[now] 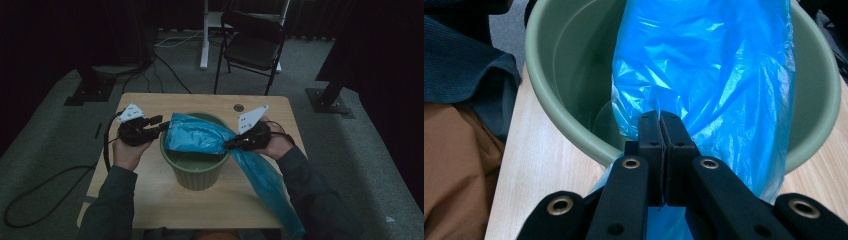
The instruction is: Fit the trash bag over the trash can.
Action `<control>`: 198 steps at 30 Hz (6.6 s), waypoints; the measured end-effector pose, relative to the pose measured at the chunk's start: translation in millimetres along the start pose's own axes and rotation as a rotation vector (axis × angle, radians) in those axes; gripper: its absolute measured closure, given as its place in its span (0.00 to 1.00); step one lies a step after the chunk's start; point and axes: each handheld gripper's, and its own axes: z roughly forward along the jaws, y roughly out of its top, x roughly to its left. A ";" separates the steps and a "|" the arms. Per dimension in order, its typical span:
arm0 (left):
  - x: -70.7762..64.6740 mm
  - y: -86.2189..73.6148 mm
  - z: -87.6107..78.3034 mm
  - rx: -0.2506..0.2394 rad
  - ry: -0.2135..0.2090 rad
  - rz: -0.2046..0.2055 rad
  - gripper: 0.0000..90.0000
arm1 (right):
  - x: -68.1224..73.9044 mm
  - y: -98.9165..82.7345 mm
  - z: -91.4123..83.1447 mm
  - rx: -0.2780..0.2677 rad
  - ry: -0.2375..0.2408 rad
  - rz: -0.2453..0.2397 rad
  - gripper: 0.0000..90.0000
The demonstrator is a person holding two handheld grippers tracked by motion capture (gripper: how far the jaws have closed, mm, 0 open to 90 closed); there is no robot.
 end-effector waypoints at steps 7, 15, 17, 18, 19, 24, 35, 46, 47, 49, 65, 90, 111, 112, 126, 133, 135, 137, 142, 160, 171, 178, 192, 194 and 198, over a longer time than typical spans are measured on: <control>-11.7 2.4 13.9 0.035 -0.035 0.042 0.69 | 1.0 3.6 2.2 -0.010 0.013 -0.016 0.99; -16.7 0.4 21.1 0.077 -0.060 0.062 0.69 | -1.7 7.0 2.2 -0.044 0.021 -0.013 0.99; -17.0 0.1 21.5 0.078 -0.060 0.063 0.69 | -1.7 7.4 2.1 -0.048 0.024 -0.011 0.99; -17.7 -1.0 22.3 0.081 -0.066 0.063 0.69 | -1.7 9.0 1.7 -0.056 0.026 -0.014 0.99; -18.2 -1.6 22.5 0.082 -0.067 0.063 0.69 | -1.7 9.5 1.6 -0.063 0.027 -0.016 0.99; -20.8 -5.3 25.4 0.094 -0.077 0.064 0.69 | -2.4 11.5 -1.5 -0.095 0.021 -0.011 0.99; -25.1 -6.4 25.8 0.097 -0.091 0.066 0.69 | -5.3 13.9 -5.8 -0.132 0.011 0.003 0.99; -20.2 -3.9 20.6 0.075 -0.074 0.053 0.67 | -2.4 2.2 -11.0 -0.053 0.024 0.013 0.99; -19.7 -3.8 20.0 0.074 -0.071 0.052 0.67 | -2.2 1.3 -11.1 -0.044 0.025 0.012 0.99; -19.3 -3.5 19.5 0.071 -0.070 0.049 0.67 | -2.4 0.5 -10.5 -0.034 0.027 0.013 0.99; -25.0 -3.0 18.1 0.065 -0.082 0.064 0.65 | -10.6 27.8 18.5 -0.027 0.045 -0.006 0.99; -25.6 -7.6 14.6 0.055 -0.083 0.055 0.64 | -11.5 42.4 16.4 -0.086 -0.049 0.045 0.70; -27.7 -7.1 12.3 0.049 -0.089 0.062 0.64 | 31.0 -37.0 -26.5 -0.041 -0.128 0.179 0.67; -28.2 -7.2 12.1 0.049 -0.091 0.062 0.64 | 32.4 -40.1 -26.2 -0.037 -0.130 0.186 0.65; -36.1 -7.1 13.0 0.054 -0.123 0.091 0.64 | 32.4 -44.0 -16.9 -0.046 -0.084 0.167 0.95; -41.3 -5.0 12.2 0.054 -0.139 0.116 0.61 | 21.6 -33.1 -20.2 -0.082 -0.080 0.168 1.00; -44.2 -2.6 11.8 0.043 -0.166 0.114 0.60 | 18.8 -28.9 -21.4 -0.092 -0.082 0.164 1.00; -46.6 -0.8 12.1 0.041 -0.176 0.114 0.59 | 16.5 -25.5 -22.1 -0.099 -0.078 0.163 1.00; -54.6 3.1 14.1 0.044 -0.197 0.136 0.58 | 9.2 -15.0 -21.8 -0.127 -0.070 0.167 1.00; -68.1 17.1 21.9 0.062 -0.255 0.168 0.54 | -5.6 20.6 2.4 -0.103 -0.066 0.141 1.00; -76.2 22.3 30.8 0.082 -0.280 0.189 0.52 | -9.7 39.1 11.3 -0.116 -0.056 0.120 1.00; -80.2 22.1 35.2 0.112 -0.235 0.218 0.67 | -11.6 41.6 12.0 -0.131 -0.046 0.124 1.00; -78.7 19.7 28.6 0.109 -0.194 0.238 0.97 | -4.7 34.4 -10.9 -0.172 -0.100 0.121 0.90; -73.8 17.6 25.4 0.102 -0.188 0.221 0.97 | -1.0 24.3 -22.9 -0.179 -0.136 0.133 0.90; -68.4 14.5 22.2 0.101 -0.178 0.203 0.97 | 5.0 8.9 -36.5 -0.191 -0.159 0.155 0.93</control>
